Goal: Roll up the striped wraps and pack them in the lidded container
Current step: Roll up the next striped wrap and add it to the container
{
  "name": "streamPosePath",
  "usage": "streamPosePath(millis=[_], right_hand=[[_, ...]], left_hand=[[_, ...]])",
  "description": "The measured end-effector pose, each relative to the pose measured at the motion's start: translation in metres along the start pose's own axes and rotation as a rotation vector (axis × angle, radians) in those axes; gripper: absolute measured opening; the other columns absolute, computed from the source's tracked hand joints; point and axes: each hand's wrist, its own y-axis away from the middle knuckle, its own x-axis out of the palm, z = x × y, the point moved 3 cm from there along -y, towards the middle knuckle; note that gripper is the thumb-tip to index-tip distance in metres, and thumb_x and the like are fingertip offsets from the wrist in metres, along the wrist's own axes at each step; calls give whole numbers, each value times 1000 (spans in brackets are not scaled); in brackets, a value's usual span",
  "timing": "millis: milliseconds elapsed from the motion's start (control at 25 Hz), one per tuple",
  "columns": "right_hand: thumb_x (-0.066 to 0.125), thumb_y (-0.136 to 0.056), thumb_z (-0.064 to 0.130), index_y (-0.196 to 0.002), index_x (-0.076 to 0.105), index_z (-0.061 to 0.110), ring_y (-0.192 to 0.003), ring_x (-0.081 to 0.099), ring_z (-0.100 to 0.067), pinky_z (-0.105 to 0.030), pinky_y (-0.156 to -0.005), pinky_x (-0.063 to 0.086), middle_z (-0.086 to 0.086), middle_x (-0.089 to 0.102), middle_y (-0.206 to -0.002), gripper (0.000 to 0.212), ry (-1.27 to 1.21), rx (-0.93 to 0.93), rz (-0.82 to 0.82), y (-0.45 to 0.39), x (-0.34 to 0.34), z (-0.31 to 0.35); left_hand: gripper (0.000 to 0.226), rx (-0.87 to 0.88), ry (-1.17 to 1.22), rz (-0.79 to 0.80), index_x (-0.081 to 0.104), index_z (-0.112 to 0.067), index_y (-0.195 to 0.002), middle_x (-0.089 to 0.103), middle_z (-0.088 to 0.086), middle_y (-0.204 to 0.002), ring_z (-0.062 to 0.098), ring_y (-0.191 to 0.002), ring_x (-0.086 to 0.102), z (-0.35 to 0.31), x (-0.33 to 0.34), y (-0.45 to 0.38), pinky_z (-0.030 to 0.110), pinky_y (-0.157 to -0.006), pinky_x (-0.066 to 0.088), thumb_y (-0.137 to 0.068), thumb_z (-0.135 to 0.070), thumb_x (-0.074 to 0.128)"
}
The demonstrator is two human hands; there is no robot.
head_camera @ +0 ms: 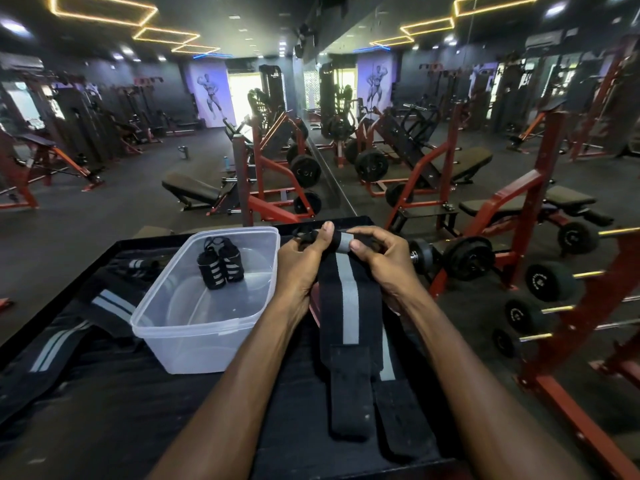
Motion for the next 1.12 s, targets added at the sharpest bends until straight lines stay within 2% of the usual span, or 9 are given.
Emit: streamPosePath(millis=[160,280,360,440,560,680,800,960,1120], right_hand=[[71,-81,-7,-99,75,9,-99,69,-18,-32,-92,55,-10,73,-107,24,1,-9,31,3,2,1],[73,-84,4,-94,76,13,-98,70,-24,-34,-86,56,-17,73,-107,14,-117,141,38,2,2,-3],[72,-88,13,-94,76,13,-97,70,-30,-41,-90,57,-22,72,-106,8,-140,211,45,2,2,-6],[69,-89,7,-92,75,12,-92,70,-26,-40,-87,58,-18,74,-100,8,-133,190,38,2,1,-4],[70,-85,-4,-94,74,13,-94,72,-27,-39,-85,58,-15,74,-103,19,-123,117,12,2,-2,0],[70,-82,-7,-98,73,10,-103,70,-28,-41,-93,56,-18,71,-111,24,-58,67,35,3,-1,0],[71,-85,2,-100,74,8,-99,70,-24,-40,-93,56,-16,73,-107,17,-91,134,23,3,1,-2],[72,-88,12,-92,76,12,-96,70,-28,-48,-97,54,-15,74,-100,5,-98,172,27,1,0,-7],[74,-82,-1,-97,73,6,-95,70,-28,-48,-93,56,-17,73,-102,17,-76,79,3,1,-1,-4]], left_hand=[[21,-22,-75,44,77,-13,-91,79,7,-87,22,-83,77,2,-2,-1,40,-84,61,-80,-30,82],[3,0,-87,41,79,-15,-85,79,6,-89,19,-81,76,-1,-3,0,38,-84,60,-83,-15,78],[16,47,-118,62,80,-21,-78,79,1,-85,16,-83,75,-2,-2,0,36,-85,59,-84,-6,74],[18,65,-109,82,77,-18,-89,79,4,-90,22,-91,75,-2,0,0,40,-91,58,-84,-1,72],[17,-5,-9,115,75,-9,-98,78,14,-98,32,-98,73,2,3,-3,50,-95,56,-81,-12,78],[23,-51,-9,91,76,-12,-93,79,10,-93,27,-93,75,8,1,-6,49,-93,57,-79,-28,83],[7,-5,-27,75,75,-16,-88,79,5,-87,23,-87,75,7,0,-5,49,-93,57,-82,-17,79],[22,97,-92,106,75,-20,-93,77,4,-94,24,-95,71,5,1,-7,44,-95,57,-83,0,73],[32,-46,21,112,75,-9,-103,77,14,-101,31,-99,73,10,2,-7,46,-94,57,-75,-23,83]])
